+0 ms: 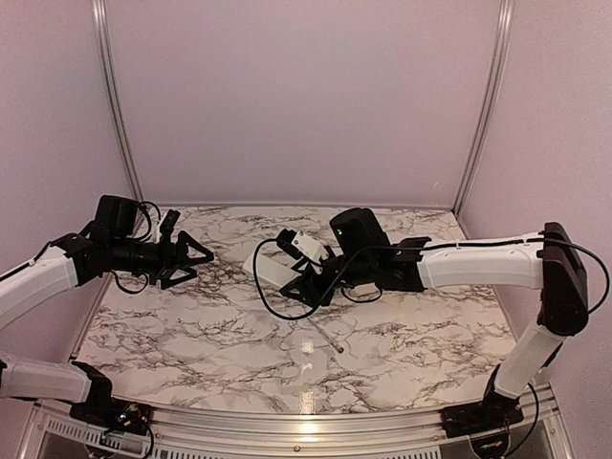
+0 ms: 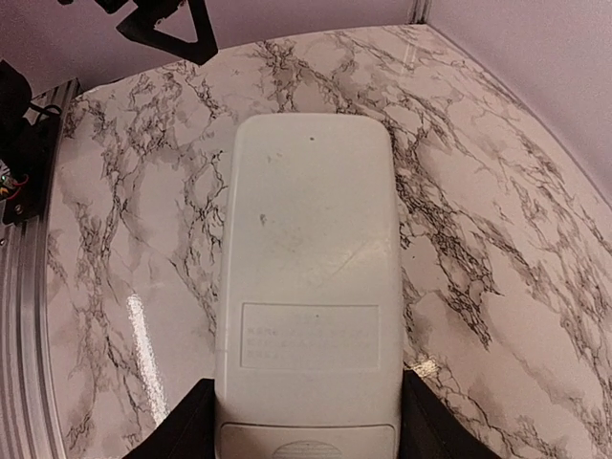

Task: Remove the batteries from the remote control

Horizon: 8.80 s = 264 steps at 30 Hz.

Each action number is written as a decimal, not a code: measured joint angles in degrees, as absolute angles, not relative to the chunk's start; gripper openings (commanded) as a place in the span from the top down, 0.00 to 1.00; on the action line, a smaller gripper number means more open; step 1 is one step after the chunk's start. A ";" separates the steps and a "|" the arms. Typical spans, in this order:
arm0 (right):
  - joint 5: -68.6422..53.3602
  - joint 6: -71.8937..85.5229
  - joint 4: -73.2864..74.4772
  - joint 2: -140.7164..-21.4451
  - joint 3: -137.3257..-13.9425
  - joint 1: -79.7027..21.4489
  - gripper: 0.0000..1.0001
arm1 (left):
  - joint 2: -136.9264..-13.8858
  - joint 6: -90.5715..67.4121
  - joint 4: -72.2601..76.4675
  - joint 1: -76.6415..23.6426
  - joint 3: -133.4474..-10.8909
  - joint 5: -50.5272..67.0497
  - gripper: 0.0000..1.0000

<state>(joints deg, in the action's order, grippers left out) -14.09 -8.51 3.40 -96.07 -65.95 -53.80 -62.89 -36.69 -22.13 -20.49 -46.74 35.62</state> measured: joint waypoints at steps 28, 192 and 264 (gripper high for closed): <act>-18.44 -9.10 2.17 -93.06 -64.95 -54.24 0.61 | -79.11 -48.16 -1.76 -29.69 -51.79 44.58 0.31; -12.49 19.79 21.54 -78.41 -49.01 -41.30 0.35 | -92.97 -61.69 41.08 -32.95 -20.91 39.13 1.00; 1.34 13.89 20.21 -94.19 -51.51 -59.40 0.49 | -68.53 -35.44 -1.34 -33.21 -25.52 11.66 0.03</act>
